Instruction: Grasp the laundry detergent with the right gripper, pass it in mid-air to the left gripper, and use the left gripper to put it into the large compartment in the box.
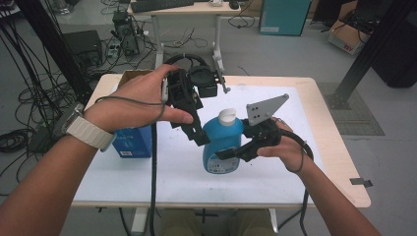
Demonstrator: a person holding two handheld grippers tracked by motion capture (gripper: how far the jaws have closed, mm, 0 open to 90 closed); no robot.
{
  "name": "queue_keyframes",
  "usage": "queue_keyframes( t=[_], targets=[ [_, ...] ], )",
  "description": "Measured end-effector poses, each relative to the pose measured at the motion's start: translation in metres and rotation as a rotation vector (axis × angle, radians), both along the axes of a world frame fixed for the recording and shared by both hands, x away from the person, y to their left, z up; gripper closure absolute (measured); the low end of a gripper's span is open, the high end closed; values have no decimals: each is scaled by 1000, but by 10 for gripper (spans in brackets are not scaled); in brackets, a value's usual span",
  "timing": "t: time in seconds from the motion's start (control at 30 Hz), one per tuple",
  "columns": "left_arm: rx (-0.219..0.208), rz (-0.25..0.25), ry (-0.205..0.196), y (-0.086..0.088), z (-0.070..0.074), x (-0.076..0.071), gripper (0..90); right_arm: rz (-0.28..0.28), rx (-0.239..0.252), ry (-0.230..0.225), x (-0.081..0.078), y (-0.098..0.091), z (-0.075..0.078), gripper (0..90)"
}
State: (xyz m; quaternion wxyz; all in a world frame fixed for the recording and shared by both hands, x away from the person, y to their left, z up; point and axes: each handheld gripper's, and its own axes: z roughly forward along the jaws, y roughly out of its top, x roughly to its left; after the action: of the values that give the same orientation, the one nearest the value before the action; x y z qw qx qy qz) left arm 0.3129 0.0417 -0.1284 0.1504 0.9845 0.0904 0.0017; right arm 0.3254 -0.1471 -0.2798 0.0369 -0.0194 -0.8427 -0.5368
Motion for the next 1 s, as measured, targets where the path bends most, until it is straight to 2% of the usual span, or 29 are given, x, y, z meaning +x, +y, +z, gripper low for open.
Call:
queue_keyframes(
  t=[0.17,0.33,0.43,0.67,1.0],
  targets=[
    [4,-4,-2,-2,-3,2,55,3,-7,11,0,3,-4,441],
    [-15,-1,3,-4,-5,5,56,4,-7,22,1,5,-6,442],
    [-21,-7,3,-5,-7,6,57,9,-7,11,2,6,-8,442],
    [-19,-9,19,-6,-13,7,57,8,-4,17,3,6,-9,442],
    [-33,-15,13,-5,-16,7,57,5,1,17,4,6,-11,441]
  ],
)
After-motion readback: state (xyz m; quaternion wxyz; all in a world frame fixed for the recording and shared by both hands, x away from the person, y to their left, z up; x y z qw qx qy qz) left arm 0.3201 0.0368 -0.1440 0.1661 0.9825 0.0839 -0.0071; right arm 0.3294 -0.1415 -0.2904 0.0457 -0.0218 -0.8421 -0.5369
